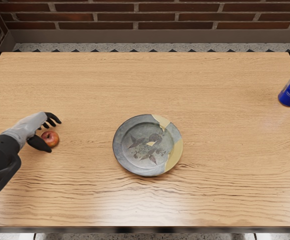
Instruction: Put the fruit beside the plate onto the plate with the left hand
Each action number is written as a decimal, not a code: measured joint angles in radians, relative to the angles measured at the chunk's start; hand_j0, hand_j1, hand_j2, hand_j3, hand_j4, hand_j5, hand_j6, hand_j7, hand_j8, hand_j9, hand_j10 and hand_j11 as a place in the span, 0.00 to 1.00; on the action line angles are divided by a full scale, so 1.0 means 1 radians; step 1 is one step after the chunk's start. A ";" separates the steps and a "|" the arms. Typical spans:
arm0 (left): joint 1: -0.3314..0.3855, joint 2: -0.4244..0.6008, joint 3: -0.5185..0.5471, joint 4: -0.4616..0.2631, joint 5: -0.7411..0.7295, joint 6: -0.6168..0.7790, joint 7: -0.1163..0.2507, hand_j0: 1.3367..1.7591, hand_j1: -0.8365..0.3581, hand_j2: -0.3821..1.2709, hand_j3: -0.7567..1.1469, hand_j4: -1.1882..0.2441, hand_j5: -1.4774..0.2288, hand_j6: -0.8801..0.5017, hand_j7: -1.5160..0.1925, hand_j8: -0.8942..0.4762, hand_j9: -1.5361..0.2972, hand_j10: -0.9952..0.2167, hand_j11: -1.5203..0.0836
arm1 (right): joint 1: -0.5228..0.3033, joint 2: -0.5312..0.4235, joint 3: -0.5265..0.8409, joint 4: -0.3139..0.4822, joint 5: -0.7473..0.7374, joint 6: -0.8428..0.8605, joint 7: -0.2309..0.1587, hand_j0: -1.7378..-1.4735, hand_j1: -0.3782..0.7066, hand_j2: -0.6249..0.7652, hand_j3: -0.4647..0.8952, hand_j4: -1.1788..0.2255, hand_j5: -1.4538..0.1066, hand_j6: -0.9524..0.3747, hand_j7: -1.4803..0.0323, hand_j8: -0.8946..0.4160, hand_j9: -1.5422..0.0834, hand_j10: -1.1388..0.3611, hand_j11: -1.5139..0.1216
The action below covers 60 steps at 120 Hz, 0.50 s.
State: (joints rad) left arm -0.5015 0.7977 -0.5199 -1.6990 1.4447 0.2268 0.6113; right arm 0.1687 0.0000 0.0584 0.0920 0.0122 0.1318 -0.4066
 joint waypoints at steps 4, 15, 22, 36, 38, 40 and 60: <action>0.000 0.000 0.000 -0.002 0.000 0.000 0.000 0.76 0.57 0.28 0.43 0.53 0.54 0.33 0.56 0.34 0.54 0.47 0.61 | 0.000 0.000 0.000 0.000 0.000 0.000 0.000 0.30 0.03 0.45 0.34 0.84 0.93 0.72 0.98 0.68 0.95 0.76 0.93; 0.000 0.000 0.000 -0.005 0.000 0.000 0.000 0.76 0.56 0.29 0.42 0.52 0.53 0.32 0.56 0.33 0.53 0.46 0.60 | 0.000 0.000 0.000 0.000 0.000 0.000 0.000 0.30 0.03 0.45 0.34 0.84 0.93 0.72 0.98 0.68 0.95 0.76 0.93; 0.001 -0.001 0.000 -0.006 0.000 0.000 0.000 0.76 0.55 0.29 0.41 0.52 0.52 0.31 0.55 0.32 0.52 0.45 0.59 | 0.000 0.000 0.000 0.000 0.000 0.000 0.000 0.30 0.03 0.45 0.34 0.84 0.93 0.72 0.98 0.68 0.95 0.76 0.93; 0.002 -0.008 0.000 -0.007 -0.001 0.000 0.000 0.76 0.53 0.30 0.41 0.50 0.50 0.29 0.53 0.31 0.50 0.43 0.57 | 0.001 0.000 0.000 0.000 0.000 0.000 0.000 0.30 0.03 0.45 0.34 0.84 0.93 0.72 0.98 0.68 0.95 0.76 0.93; 0.002 -0.008 0.000 -0.008 -0.001 0.000 0.000 0.76 0.53 0.31 0.41 0.50 0.50 0.29 0.52 0.30 0.50 0.43 0.56 | 0.001 0.000 0.000 0.000 0.000 0.000 0.000 0.30 0.03 0.45 0.34 0.84 0.93 0.72 0.98 0.68 0.95 0.76 0.93; 0.000 -0.007 0.000 -0.008 -0.001 0.000 0.000 0.76 0.53 0.31 0.41 0.49 0.50 0.29 0.52 0.30 0.50 0.42 0.56 | 0.001 0.000 0.000 0.000 0.000 0.000 0.000 0.30 0.03 0.45 0.34 0.84 0.93 0.72 0.98 0.68 0.95 0.76 0.93; 0.002 -0.008 -0.001 -0.016 -0.002 0.000 0.000 0.76 0.49 0.32 0.40 0.47 0.47 0.26 0.49 0.27 0.47 0.39 0.53 | 0.001 0.000 0.000 -0.001 0.000 0.000 0.000 0.30 0.03 0.45 0.34 0.84 0.93 0.72 0.98 0.68 0.95 0.76 0.93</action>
State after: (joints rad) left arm -0.5000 0.7900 -0.5207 -1.7148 1.4429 0.2269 0.6111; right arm 0.1702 0.0000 0.0584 0.0913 0.0122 0.1317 -0.4069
